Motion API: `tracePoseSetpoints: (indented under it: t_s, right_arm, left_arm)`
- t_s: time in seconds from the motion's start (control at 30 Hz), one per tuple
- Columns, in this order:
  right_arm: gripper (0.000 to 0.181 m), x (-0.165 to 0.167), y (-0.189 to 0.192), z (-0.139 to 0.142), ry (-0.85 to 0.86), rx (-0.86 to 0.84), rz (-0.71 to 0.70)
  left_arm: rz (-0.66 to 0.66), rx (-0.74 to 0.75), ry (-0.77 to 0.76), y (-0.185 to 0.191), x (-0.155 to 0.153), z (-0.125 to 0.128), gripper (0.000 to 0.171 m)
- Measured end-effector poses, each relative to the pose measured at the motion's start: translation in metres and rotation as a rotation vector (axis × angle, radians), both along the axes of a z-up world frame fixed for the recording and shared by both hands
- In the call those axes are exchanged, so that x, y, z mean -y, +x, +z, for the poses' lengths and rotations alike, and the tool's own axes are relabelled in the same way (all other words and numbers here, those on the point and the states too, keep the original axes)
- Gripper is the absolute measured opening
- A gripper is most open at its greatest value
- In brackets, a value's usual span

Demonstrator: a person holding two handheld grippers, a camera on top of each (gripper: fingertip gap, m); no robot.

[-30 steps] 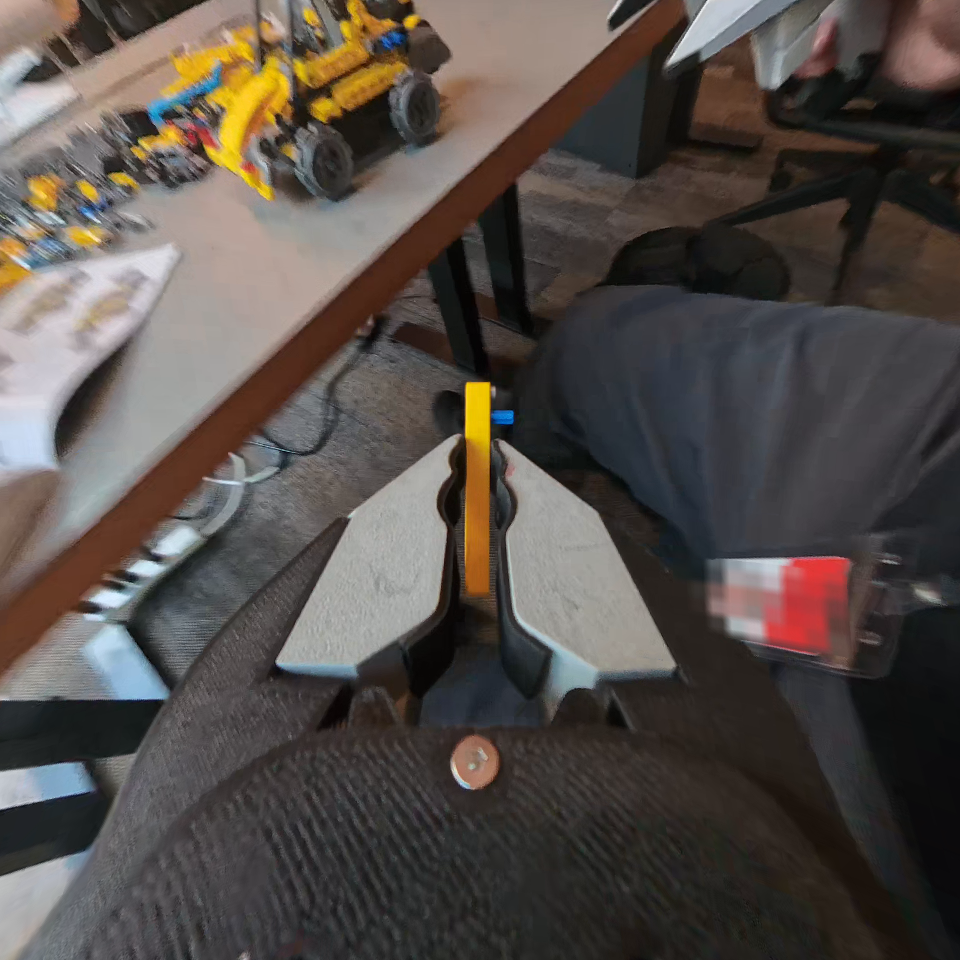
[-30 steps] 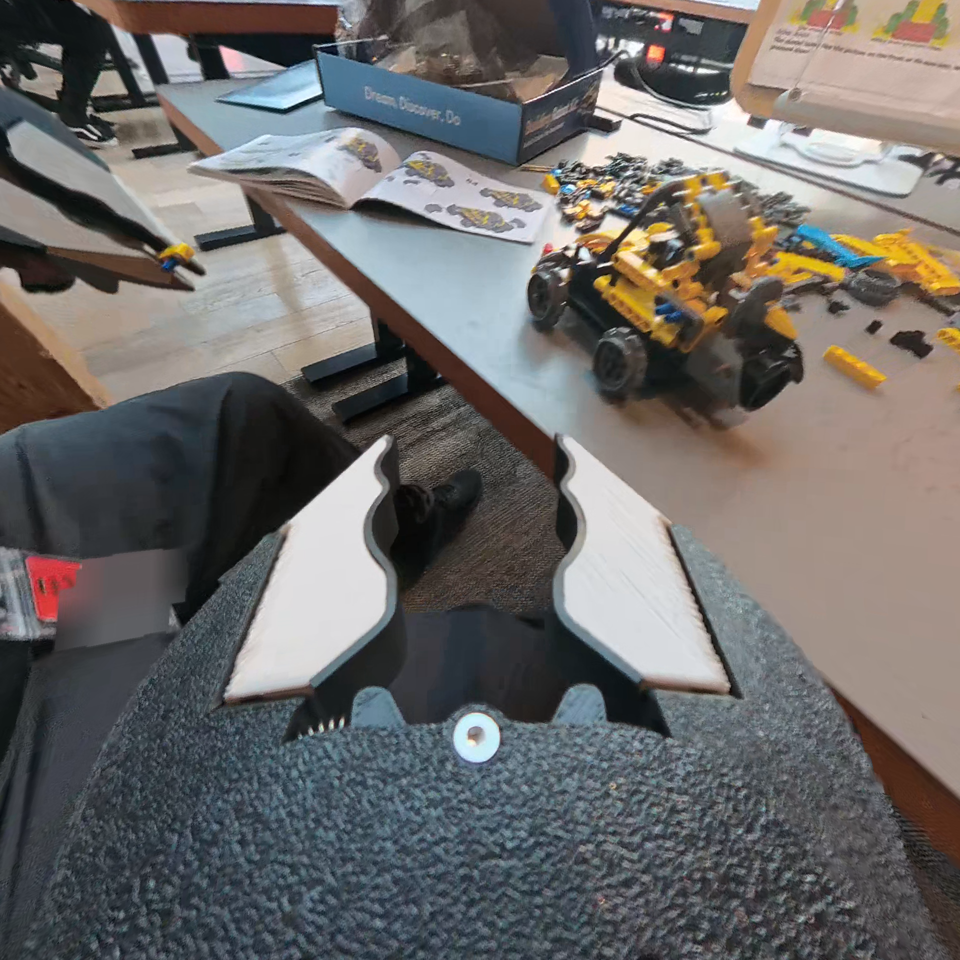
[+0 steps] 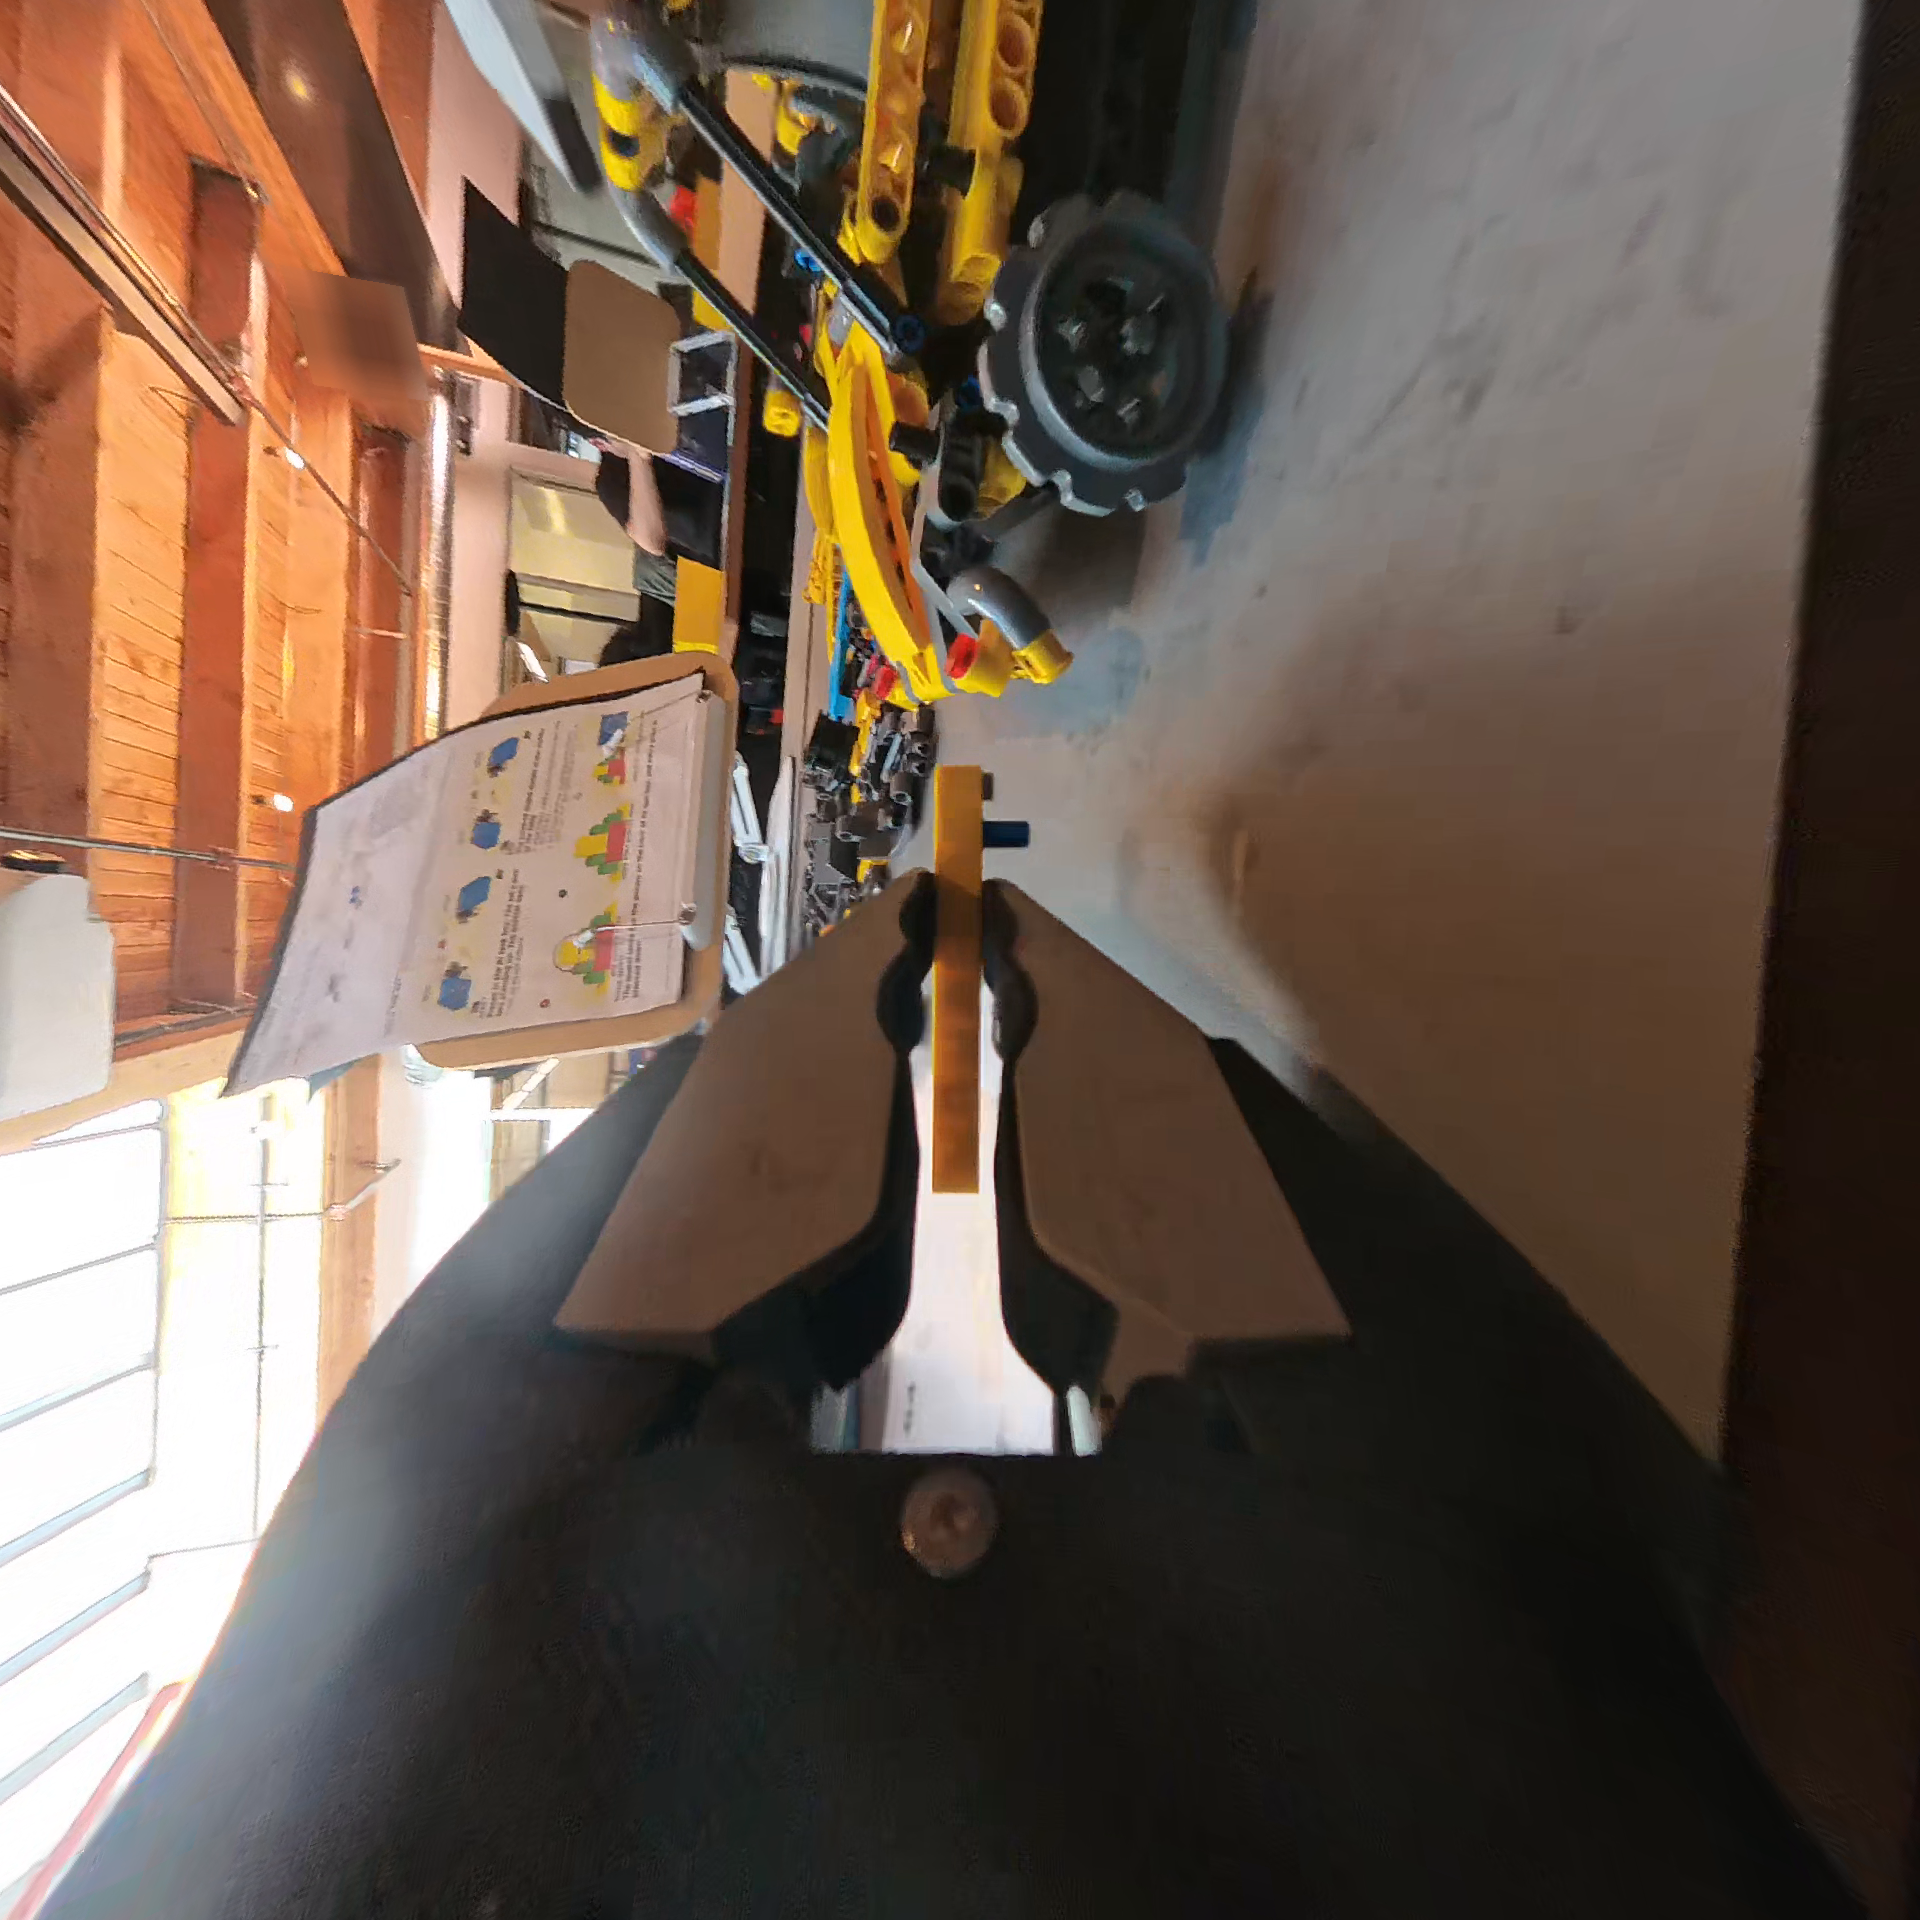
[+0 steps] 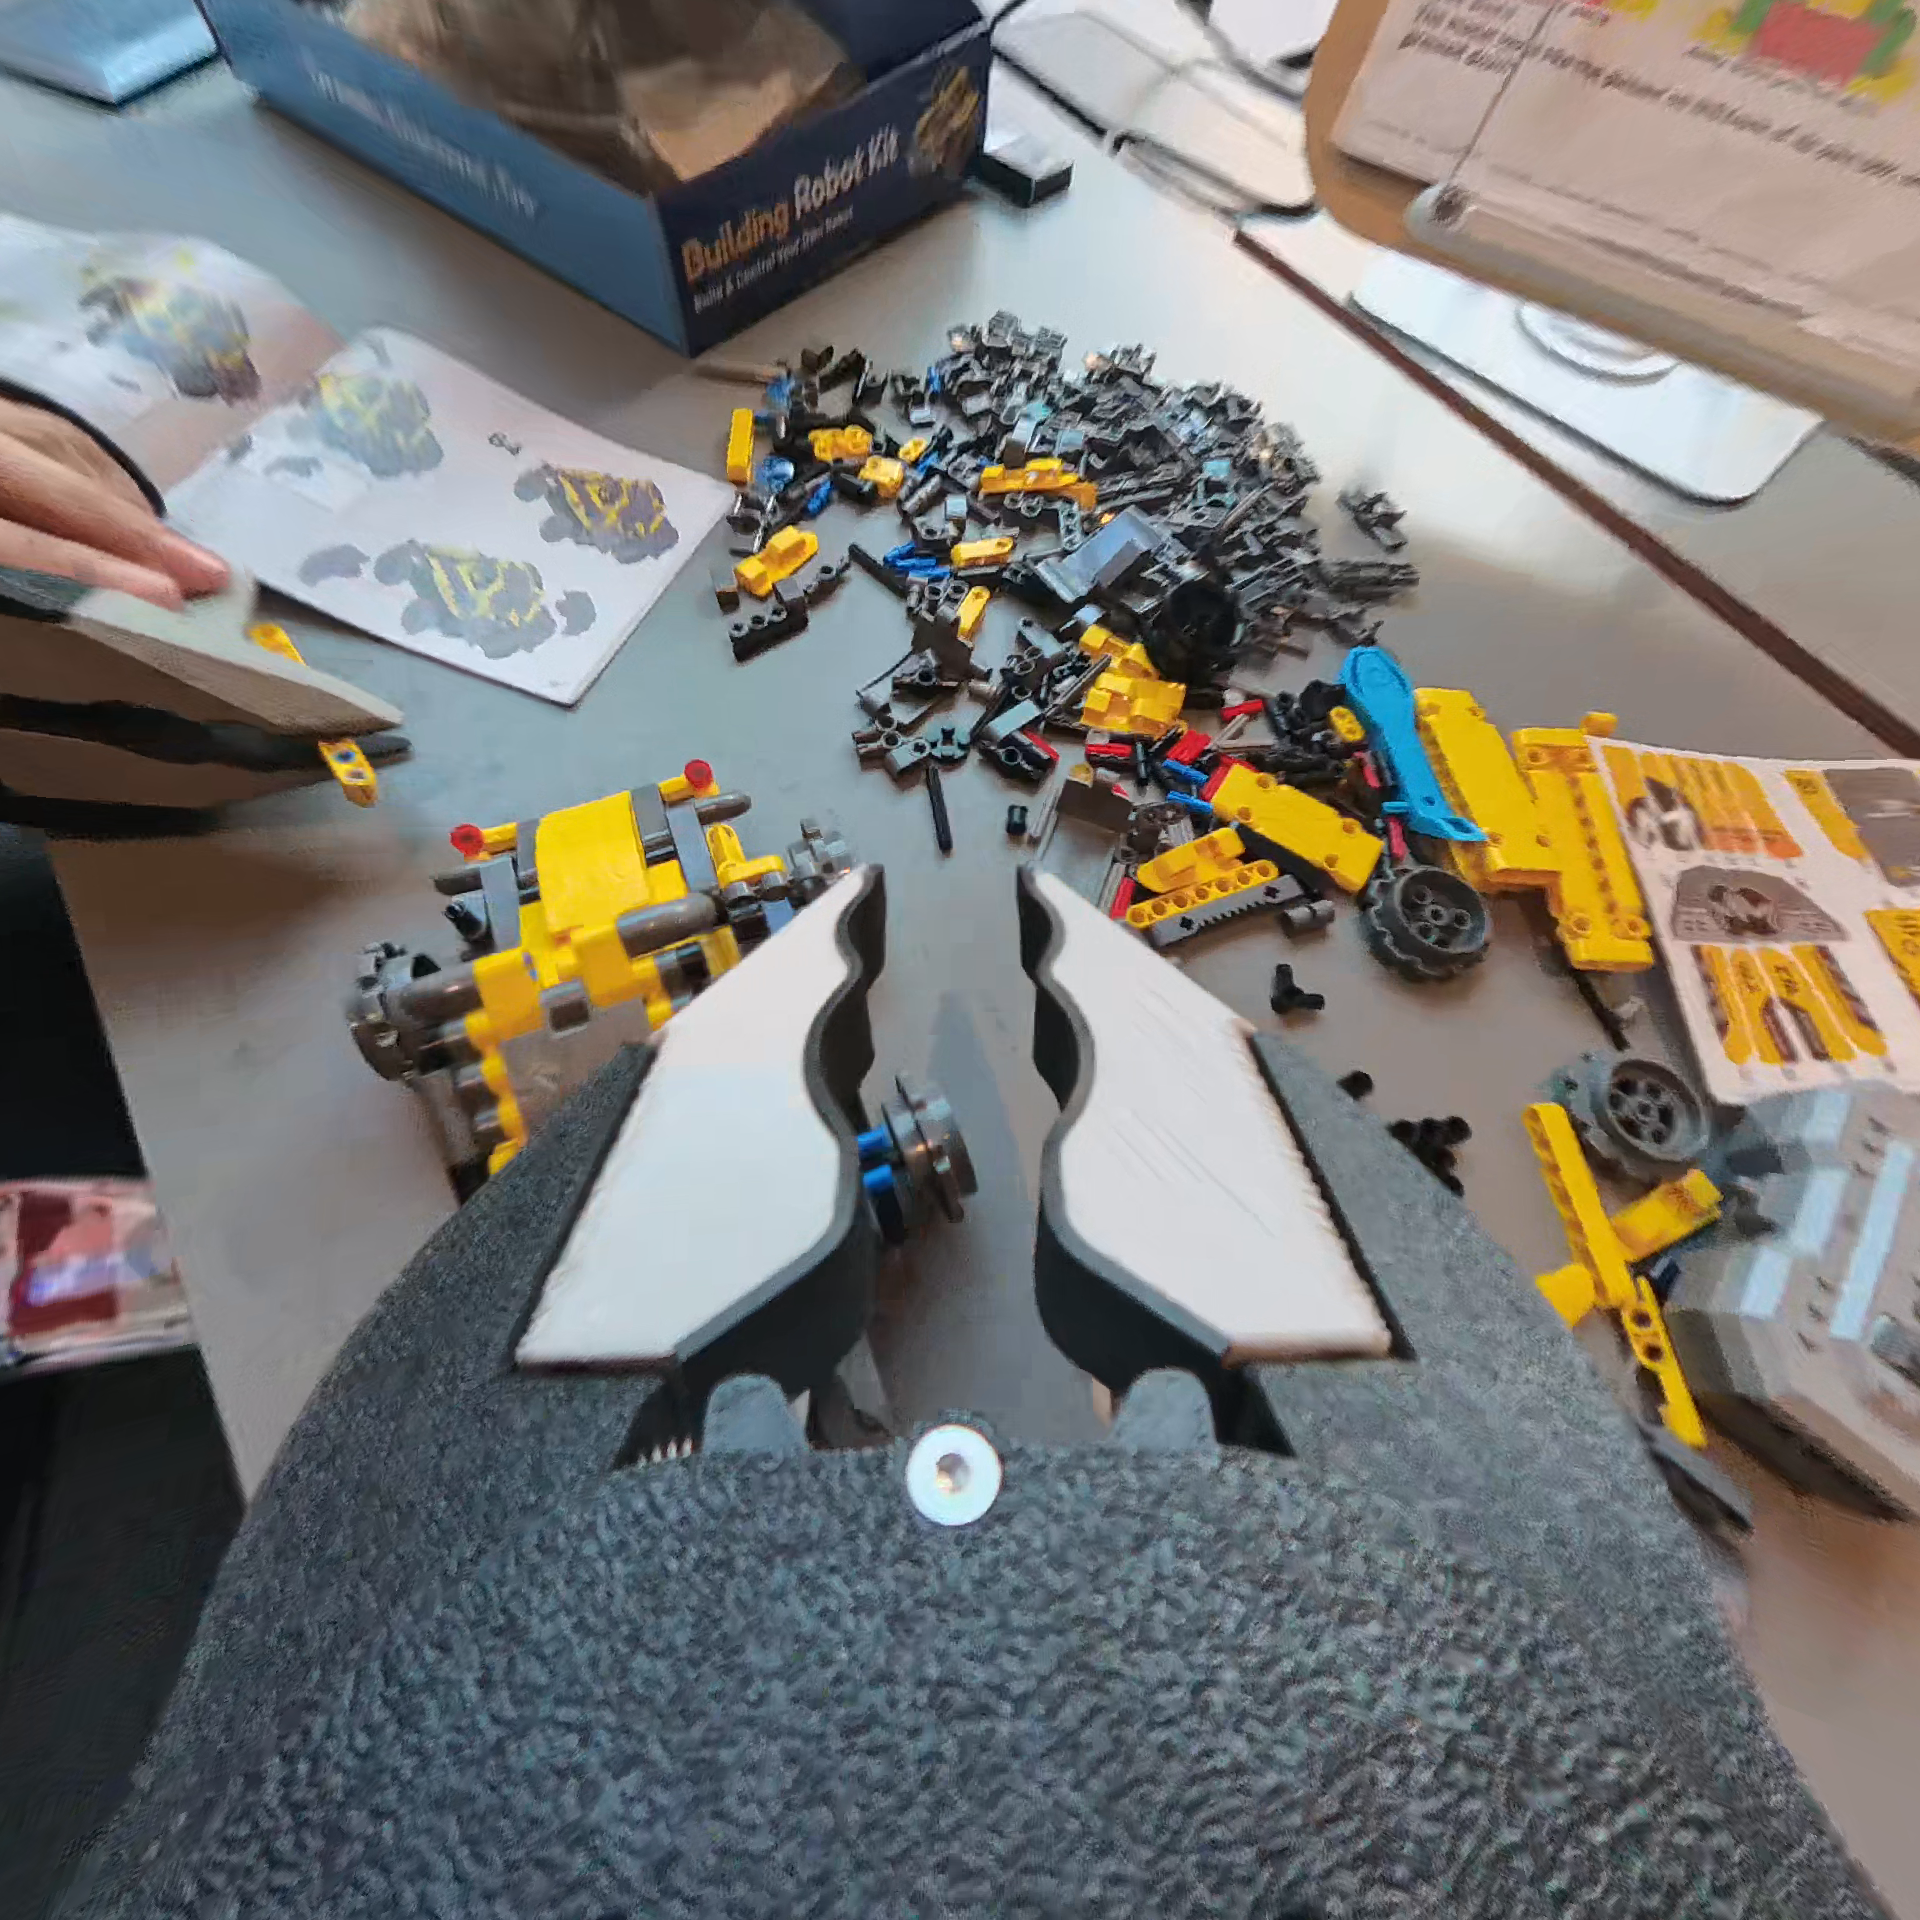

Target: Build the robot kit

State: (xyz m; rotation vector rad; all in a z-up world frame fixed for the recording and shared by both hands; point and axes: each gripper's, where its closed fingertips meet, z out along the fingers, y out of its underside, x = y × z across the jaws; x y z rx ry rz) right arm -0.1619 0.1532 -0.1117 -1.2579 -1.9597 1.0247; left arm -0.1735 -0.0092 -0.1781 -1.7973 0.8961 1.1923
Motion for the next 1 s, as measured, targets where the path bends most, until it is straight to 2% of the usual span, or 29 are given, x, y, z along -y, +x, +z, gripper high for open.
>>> tracePoseSetpoints:
  t_s: [0.1,0.23,0.3,0.43,0.53,0.6,0.73,0.8,0.87,0.93,1.0]
  right_arm:
    - [0.029,0.011,-0.017,-0.022,0.044,0.133,0.061]
    - [0.030,0.014,-0.032,-0.032,0.104,0.222,0.079]
    - [0.031,0.011,-0.035,-0.023,0.142,0.202,0.061]
    - [0.035,0.013,-0.032,0.013,0.130,0.092,0.028]
    - [0.032,0.042,-0.012,0.041,0.100,-0.038,0.110]
    - [0.035,0.074,0.011,0.043,0.129,-0.069,0.231]
    - [0.034,0.141,0.055,0.020,0.317,-0.091,0.401]
    - [0.025,0.165,0.070,0.002,0.470,-0.120,0.437]
    - [0.026,0.186,0.087,-0.016,0.552,-0.128,0.485]
    - [0.028,0.196,0.100,-0.032,0.574,-0.107,0.510]
    - [0.028,0.181,0.097,-0.035,0.605,-0.105,0.436]
  left_arm:
    - [-0.028,-0.093,0.042,0.005,0.000,0.008,0.004]
    - [-0.041,-0.168,0.085,0.008,0.001,0.016,0.004]
    - [-0.050,-0.171,0.090,0.009,0.001,0.017,0.003]
    - [-0.052,-0.170,0.107,0.009,0.002,0.020,0.004]
    - [-0.054,-0.157,0.132,0.009,0.003,0.025,0.004]
    - [-0.064,-0.151,0.140,0.011,0.003,0.026,0.004]
    - [-0.130,-0.120,0.170,0.025,0.006,0.032,0.004]
    - [-0.165,-0.046,0.179,0.037,0.011,0.034,0.003]
    - [-0.202,0.023,0.154,0.056,0.017,0.029,0.004]
    - [-0.247,0.047,0.126,0.077,0.026,0.024,0.004]
    - [-0.255,0.023,0.061,0.086,0.033,0.016,0.004]
